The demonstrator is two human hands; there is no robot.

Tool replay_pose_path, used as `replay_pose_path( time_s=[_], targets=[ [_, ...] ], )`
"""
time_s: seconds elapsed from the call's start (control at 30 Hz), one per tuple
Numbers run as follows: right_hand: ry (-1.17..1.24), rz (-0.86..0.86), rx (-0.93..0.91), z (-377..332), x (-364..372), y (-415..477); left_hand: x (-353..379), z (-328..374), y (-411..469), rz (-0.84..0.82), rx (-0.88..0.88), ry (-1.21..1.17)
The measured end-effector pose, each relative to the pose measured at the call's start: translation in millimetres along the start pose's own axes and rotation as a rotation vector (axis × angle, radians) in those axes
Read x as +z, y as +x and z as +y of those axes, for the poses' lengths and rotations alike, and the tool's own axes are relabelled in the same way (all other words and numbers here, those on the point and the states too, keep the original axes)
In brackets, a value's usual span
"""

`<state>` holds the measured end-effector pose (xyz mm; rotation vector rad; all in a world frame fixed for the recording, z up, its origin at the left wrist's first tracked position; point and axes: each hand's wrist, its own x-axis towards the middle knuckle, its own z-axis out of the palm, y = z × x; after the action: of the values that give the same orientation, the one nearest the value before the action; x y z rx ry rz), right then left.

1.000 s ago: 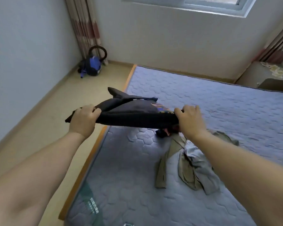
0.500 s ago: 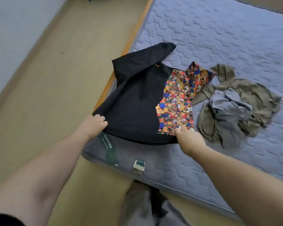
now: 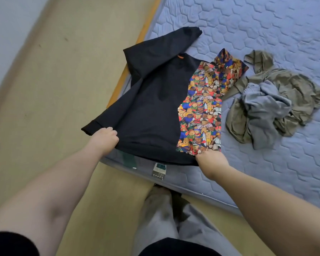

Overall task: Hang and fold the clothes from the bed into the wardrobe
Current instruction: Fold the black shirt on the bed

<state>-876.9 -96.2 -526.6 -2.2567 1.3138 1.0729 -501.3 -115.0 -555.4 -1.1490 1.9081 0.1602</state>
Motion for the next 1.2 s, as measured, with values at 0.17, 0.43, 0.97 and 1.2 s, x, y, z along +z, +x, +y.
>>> replay_pose_path(
  time_s=[0.17,0.43,0.97,1.2],
  targets=[
    [0.138,-0.328,-0.067,-18.7,18.1,-7.2,12.1,23.8,-12.2,-0.320,-0.023,-0.263],
    [0.278,-0.317,-0.018,-20.1,2.3,-9.0,-1.8,47.2,-33.6,-0.375,-0.109,-0.647],
    [0.436,-0.249,0.064,-88.8,-101.6,23.5,-19.0,-70.9,-59.9,-0.128,-0.178,-0.751],
    [0.775,-0.157,0.296,-159.6,-138.6,80.1,16.3,-182.4,-8.3,-0.113,-0.035,-0.664]
  ],
)
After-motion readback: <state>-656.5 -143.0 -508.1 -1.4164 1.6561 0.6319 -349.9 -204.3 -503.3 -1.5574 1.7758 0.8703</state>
